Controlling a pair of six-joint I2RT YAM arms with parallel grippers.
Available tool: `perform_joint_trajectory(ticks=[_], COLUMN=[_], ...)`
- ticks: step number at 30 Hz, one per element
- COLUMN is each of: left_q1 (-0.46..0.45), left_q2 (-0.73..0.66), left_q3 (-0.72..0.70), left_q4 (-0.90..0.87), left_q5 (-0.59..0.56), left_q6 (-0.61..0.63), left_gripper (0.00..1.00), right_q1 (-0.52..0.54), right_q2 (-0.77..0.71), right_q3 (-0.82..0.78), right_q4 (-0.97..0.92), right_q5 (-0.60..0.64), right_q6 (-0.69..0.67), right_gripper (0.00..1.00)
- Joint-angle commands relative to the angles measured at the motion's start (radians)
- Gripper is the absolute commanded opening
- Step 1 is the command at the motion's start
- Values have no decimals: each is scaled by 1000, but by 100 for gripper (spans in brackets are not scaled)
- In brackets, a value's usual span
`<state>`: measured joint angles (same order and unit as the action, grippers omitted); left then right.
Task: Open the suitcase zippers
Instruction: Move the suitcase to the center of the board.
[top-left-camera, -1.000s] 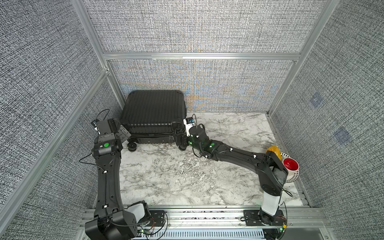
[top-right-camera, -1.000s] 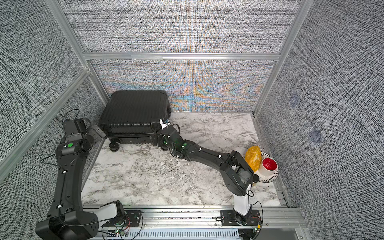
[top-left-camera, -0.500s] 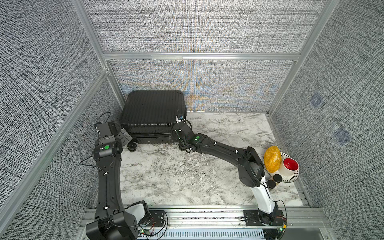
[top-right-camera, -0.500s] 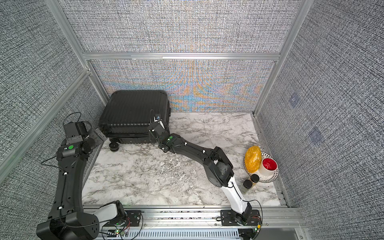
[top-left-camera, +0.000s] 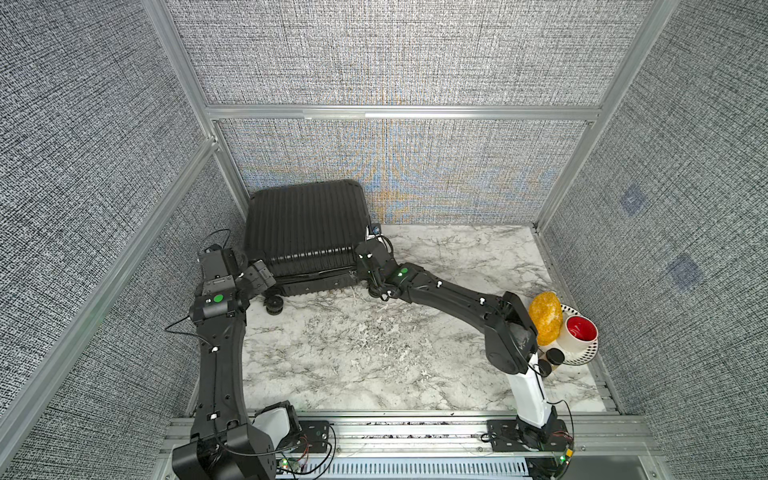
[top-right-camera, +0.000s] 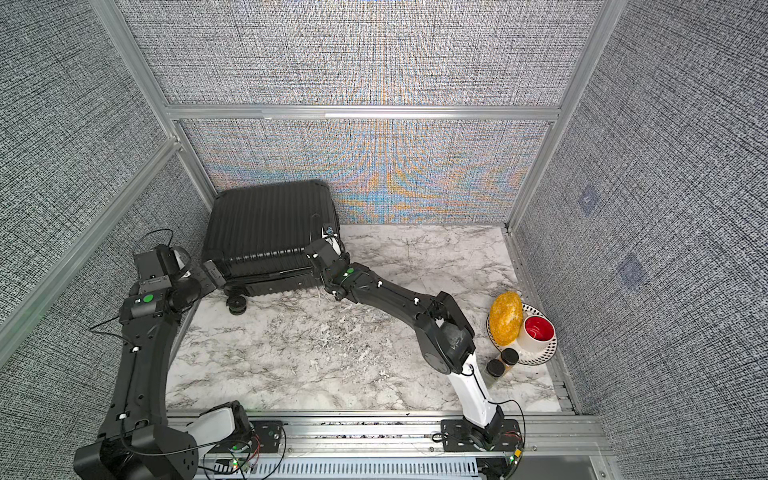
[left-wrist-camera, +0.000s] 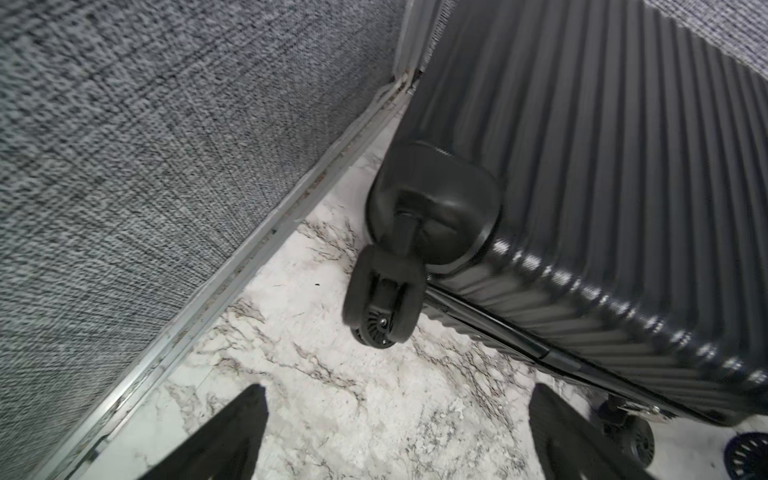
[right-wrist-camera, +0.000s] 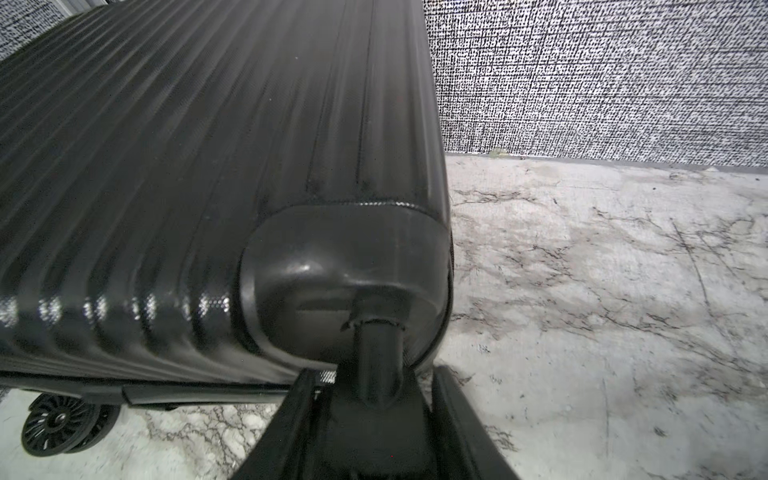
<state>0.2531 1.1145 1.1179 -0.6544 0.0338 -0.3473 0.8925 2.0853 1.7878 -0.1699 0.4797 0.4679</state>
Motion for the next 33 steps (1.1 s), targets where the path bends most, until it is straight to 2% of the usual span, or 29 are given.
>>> perform_joint_trajectory(ticks=[1,6,14,19,21,23,26,30,33], left_q1=[-62,-239,-401,-458,-459,-459,-460,-475,-538], left_q2=[-7,16,111,206,229,232,187,92,21], left_q3=[-5,-26,-26,27,60,100,114,85,42], left_q4=[42,33,102,115,104,81,78,82,81], left_q5=[81,21,21,19,24,27,35,48,11], left_q6=[48,71,44,31,23,19,12,21,25], left_gripper=[99,99,99,99,99,99,99,99,99], right_q1=[-11,-57,-122,-140,-147,-160,-174,-182,-190], right_q2=[-74,-231,-507,-654,-704,-770,-894,-1080,-1177], right_q3=[-88,-306,-666,-830,-865,-893,-941,-1079,-1187], right_q4=[36,85,143,221,251,272,297,360,362], right_q5=[16,24,17,-48,-77,-110,-142,-141,-93], right_q6=[24,67,129,65,17,-45,-123,-185,-202], right_gripper=[30,30,30,31,38,63,83,87,89])
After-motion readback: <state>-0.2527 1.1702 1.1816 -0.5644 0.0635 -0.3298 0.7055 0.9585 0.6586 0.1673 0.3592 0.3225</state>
